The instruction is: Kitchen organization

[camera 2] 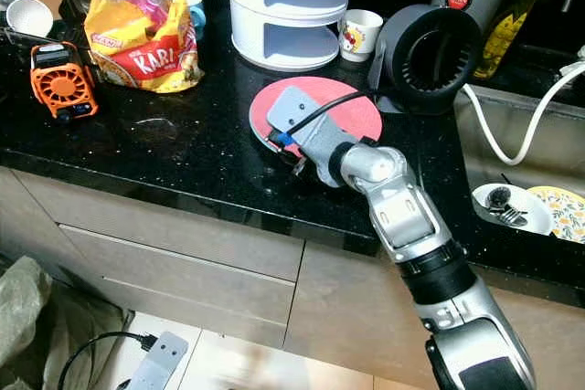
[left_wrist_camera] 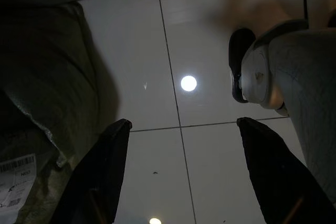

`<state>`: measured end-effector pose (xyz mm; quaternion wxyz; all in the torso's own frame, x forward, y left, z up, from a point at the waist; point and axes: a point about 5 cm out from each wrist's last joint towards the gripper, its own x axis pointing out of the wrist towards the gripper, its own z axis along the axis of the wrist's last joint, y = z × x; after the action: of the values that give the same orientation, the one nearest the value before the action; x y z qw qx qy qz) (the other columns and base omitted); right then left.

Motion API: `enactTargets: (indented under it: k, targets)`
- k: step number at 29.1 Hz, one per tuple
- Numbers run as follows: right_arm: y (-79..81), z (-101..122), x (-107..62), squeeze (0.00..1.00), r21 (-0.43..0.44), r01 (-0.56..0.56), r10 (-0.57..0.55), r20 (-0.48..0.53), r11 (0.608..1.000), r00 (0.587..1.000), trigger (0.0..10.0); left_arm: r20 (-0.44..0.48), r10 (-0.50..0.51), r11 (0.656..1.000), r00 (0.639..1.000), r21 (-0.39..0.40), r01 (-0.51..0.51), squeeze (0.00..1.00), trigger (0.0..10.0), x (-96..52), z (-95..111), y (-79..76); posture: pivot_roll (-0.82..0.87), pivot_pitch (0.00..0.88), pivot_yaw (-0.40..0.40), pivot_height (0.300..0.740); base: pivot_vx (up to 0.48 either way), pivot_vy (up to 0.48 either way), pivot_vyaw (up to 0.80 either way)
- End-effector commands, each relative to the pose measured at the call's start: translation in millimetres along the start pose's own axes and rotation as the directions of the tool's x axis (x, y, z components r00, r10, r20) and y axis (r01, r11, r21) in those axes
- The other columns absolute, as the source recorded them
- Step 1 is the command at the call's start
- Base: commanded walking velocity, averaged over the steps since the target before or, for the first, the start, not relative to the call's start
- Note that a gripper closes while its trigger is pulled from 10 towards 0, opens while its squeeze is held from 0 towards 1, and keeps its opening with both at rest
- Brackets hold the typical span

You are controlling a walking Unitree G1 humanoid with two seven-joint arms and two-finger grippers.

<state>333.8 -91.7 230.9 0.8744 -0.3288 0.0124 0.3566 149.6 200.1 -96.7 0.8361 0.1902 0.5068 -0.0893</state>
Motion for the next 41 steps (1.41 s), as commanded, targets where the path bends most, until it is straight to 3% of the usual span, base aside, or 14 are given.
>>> enactTargets:
  k: [1, 13, 33, 34, 35, 36, 41]
  targets:
    - [-1.5, -9, 0.5, 0.00, -0.026, 0.007, -0.008, -0.059, 1.000, 0.998, 10.0, -0.020, -0.011, 1.000, 1.000, 0.002, 0.012, 0.00, 10.0, -0.5, -5, -4.5, 0.09, 0.069, -0.072, 0.740, 0.000, 0.000, 0.00]
    - [-5.5, -24, -3.4, 0.00, -0.100, 0.028, -0.044, -0.164, 0.995, 0.986, 10.0, -0.019, -0.015, 1.000, 1.000, 0.002, 0.015, 0.00, 10.0, -0.5, -5, -5.5, 0.08, 0.070, -0.071, 0.740, 0.000, 0.000, 0.00]
    - [-3.6, -16, 6.2, 0.00, -0.119, 0.055, -0.069, -0.117, 0.991, 0.991, 10.0, -0.018, -0.008, 1.000, 1.000, 0.001, 0.008, 0.00, 10.0, -0.5, -4, -3.3, 0.10, 0.062, -0.079, 0.740, 0.000, 0.000, 0.00]
    - [-2.9, -16, 7.6, 0.00, -0.123, 0.056, -0.070, -0.114, 0.991, 0.991, 5.0, -0.018, -0.007, 1.000, 1.000, 0.001, 0.007, 0.00, 10.0, -0.5, -4, -3.2, 0.10, 0.059, -0.083, 0.740, 0.000, 0.000, 0.00]
    - [-2.0, -15, 9.3, 0.00, -0.132, 0.057, -0.072, -0.112, 0.990, 0.991, 5.0, -0.018, -0.007, 1.000, 1.000, 0.000, 0.007, 0.00, 10.0, -0.5, -4, -3.2, 0.10, 0.059, -0.083, 0.740, 0.000, 0.000, 0.00]
    - [0.1, -14, 11.8, 0.00, -0.145, 0.059, -0.075, -0.109, 0.988, 0.991, 0.0, -0.018, -0.007, 1.000, 1.000, -0.001, 0.007, 0.00, 10.0, -0.5, -4, -3.2, 0.10, 0.058, -0.084, 0.740, 0.000, 0.000, 0.00]
    - [8.9, -11, 20.6, 0.00, -0.188, 0.065, -0.085, -0.098, 0.980, 0.992, 0.0, -0.017, -0.006, 1.000, 1.000, -0.003, 0.006, 0.00, 10.0, -0.5, -4, -2.9, 0.10, 0.057, -0.082, 0.740, 0.000, 0.000, 0.00]
